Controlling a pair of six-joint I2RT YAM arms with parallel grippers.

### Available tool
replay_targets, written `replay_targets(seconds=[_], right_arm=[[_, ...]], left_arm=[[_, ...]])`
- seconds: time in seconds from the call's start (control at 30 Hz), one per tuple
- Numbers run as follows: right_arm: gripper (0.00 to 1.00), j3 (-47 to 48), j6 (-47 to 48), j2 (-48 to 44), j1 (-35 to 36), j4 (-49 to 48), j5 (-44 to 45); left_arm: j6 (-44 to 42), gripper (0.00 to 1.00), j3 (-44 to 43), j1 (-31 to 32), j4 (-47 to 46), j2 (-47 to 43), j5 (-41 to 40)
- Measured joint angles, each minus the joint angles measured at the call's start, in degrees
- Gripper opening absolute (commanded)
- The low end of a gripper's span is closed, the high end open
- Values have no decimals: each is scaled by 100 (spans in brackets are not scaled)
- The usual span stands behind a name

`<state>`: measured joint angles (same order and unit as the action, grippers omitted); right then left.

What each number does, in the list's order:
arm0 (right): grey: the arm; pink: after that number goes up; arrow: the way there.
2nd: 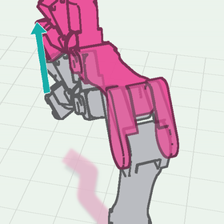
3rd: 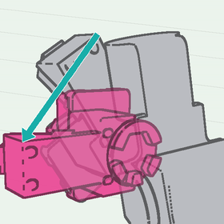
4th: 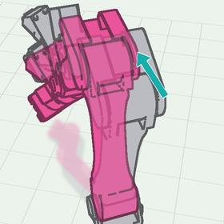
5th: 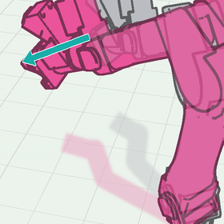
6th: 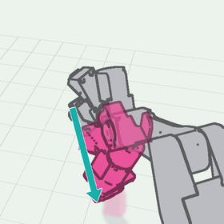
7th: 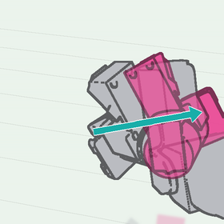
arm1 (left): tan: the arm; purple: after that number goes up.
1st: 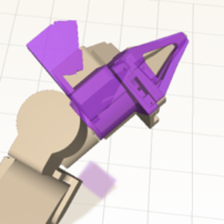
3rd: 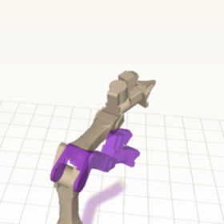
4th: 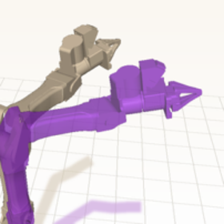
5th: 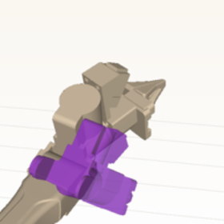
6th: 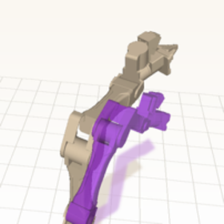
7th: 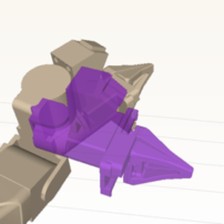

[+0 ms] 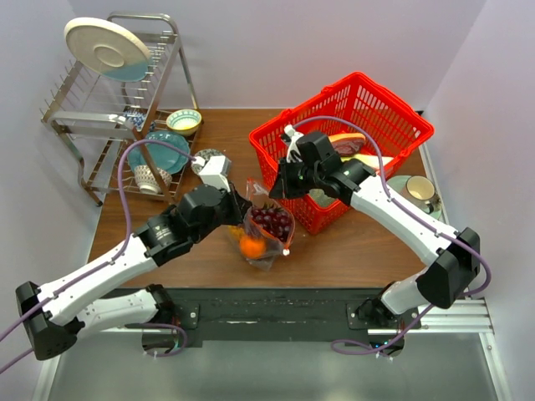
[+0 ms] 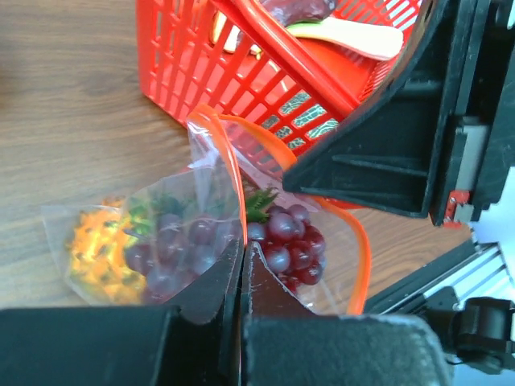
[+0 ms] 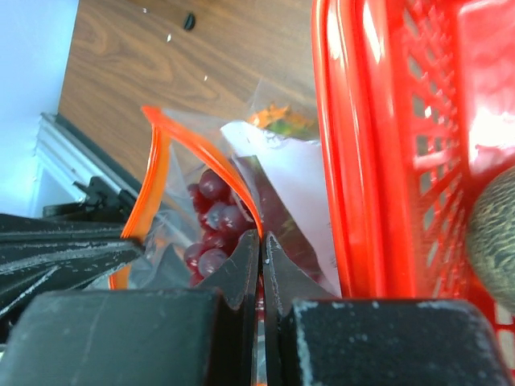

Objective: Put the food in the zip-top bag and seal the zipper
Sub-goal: Adjust the zipper food storage bag at the center of the board.

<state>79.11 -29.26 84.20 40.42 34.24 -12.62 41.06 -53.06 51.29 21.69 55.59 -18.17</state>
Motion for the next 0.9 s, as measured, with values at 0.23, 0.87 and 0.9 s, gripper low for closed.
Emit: replay_targets(seconds=[0.23, 0.87, 0.9], right_arm=[[0, -92, -442, -2, 0, 15, 26], [0, -114, -1368, -83, 2, -789, 70], [0, -116, -1449, -70, 11, -787, 140]], left_arm=[[-592, 0, -118, -1126, 26, 203, 826], [-1705, 0, -780, -2632, -518, 1121, 2876], [-1751, 0, -782, -2634, -560, 1158, 2942]])
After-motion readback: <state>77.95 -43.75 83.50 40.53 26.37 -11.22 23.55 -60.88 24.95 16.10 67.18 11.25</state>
